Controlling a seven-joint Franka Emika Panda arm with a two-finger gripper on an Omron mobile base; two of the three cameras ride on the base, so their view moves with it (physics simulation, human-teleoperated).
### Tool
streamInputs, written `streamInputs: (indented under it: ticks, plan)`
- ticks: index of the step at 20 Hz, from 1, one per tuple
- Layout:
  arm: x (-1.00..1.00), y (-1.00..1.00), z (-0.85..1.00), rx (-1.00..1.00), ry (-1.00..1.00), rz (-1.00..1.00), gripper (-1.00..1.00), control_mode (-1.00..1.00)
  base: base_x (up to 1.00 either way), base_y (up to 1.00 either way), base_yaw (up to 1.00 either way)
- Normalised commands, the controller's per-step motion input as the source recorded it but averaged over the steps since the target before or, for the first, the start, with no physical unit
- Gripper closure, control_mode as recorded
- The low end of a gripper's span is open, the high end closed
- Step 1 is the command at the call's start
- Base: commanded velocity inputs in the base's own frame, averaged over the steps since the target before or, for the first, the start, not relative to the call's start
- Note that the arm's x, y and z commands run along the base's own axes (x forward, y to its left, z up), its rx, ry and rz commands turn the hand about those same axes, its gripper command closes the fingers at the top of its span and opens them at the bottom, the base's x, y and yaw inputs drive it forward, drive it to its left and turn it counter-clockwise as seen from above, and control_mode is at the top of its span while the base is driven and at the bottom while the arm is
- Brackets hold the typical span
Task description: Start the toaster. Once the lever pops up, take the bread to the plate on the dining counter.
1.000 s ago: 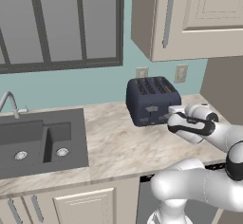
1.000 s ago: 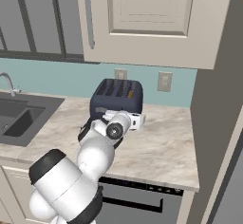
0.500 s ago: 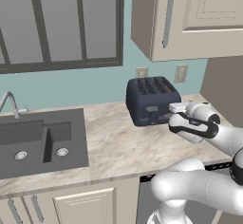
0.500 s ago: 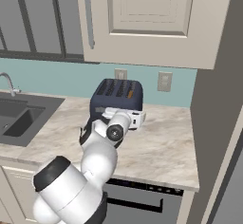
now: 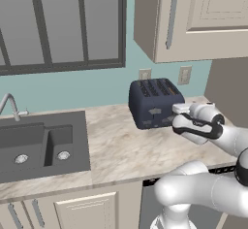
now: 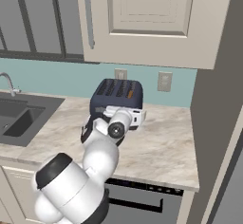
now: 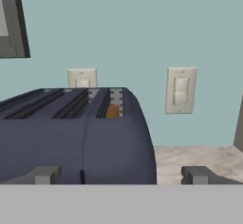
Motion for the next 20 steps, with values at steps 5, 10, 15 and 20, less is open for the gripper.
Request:
streamInputs:
  ticks: [5, 10, 15, 20]
  plan:
    - [0.09, 0.0, 0.19, 0.0, 0.0, 0.0, -1.0, -1.0, 0.0, 0.0, 0.0]
    - [0.02, 0.0, 0.2, 0.0, 0.0, 0.0, -1.0, -1.0, 0.0, 0.0, 0.0]
    - [0.03, 0.0, 0.14, 0.0, 0.0, 0.0, -1.0, -1.0, 0.0, 0.0, 0.0]
    - [0.15, 0.0, 0.07, 0.0, 0.0, 0.0, -1.0, -1.0, 0.0, 0.0, 0.0]
